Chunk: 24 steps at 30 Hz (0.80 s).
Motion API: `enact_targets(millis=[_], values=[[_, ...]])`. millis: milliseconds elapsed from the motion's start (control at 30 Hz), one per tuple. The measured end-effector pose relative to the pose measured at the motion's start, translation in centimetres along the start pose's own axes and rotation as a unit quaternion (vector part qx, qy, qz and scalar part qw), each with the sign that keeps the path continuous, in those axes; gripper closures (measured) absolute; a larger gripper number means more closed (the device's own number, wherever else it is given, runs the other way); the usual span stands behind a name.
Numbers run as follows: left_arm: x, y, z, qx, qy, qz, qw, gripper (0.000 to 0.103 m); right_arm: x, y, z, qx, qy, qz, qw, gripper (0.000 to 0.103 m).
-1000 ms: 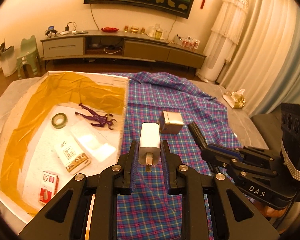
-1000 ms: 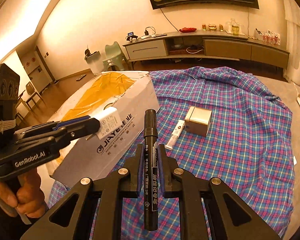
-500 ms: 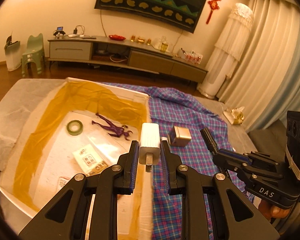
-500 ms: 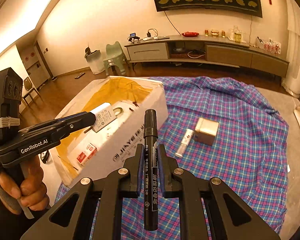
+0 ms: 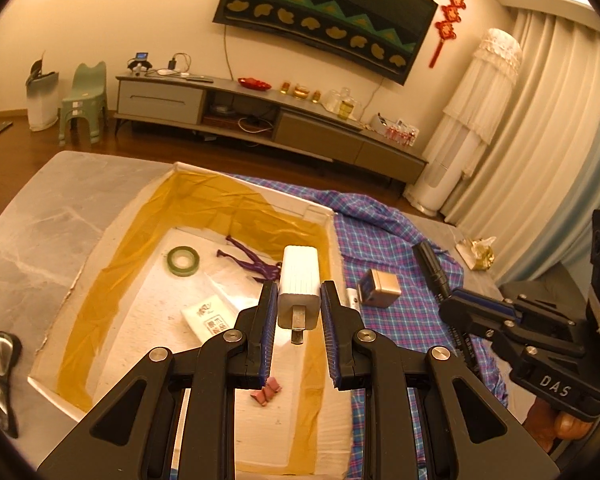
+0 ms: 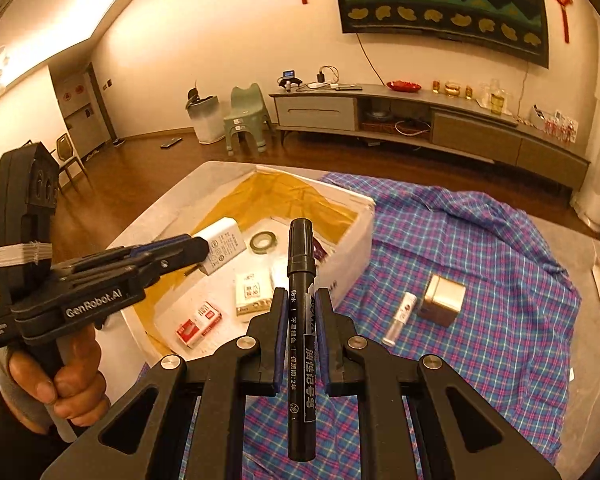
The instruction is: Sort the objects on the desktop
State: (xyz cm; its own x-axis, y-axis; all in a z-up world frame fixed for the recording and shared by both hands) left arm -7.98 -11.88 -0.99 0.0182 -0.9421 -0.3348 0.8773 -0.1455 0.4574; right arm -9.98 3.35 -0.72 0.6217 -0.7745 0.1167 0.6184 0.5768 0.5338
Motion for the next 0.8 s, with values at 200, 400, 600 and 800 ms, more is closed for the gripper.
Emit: enact_targets(millis=[200,400,600,800], values=[[1.6,0.1,0.3,-0.002,0.011,0.009,0.9999,0.081,1.9,-0.2,1.7,-0.007,0.026,0.004,1.0,0.088],[3.2,0.5,0.8,-0.007,0.023,0.017,0.9996,0.081,3.8,-1.3,2.5,-0.006,0.045,0.007,0.999,0.088],[5.0,0.9,1.4,-0.012,0.038,0.024,0.9989,0.081,5.4,-2.5,2.8,0.001,0.062,0.011,0.998,0.088],[6.5,0.7,1.6,-0.007,0.052,0.03,0.9982,0.081,6.7,-4.3,2.8,0.012,0.073,0.014,0.997,0.088]])
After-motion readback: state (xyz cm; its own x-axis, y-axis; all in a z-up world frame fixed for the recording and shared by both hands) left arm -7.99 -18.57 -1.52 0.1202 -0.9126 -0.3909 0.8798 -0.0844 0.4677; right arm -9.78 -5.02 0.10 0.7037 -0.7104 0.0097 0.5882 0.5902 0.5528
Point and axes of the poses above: each gripper's, at about its wrist camera, not at the fingertips, and y roughly against the way its jaws point, x to its left, z to its top, the point moved 8 cm from there along -y, roughly the way its jaws point, and after that the axes turned 10 degrees about -x, right-handed, at the moved point
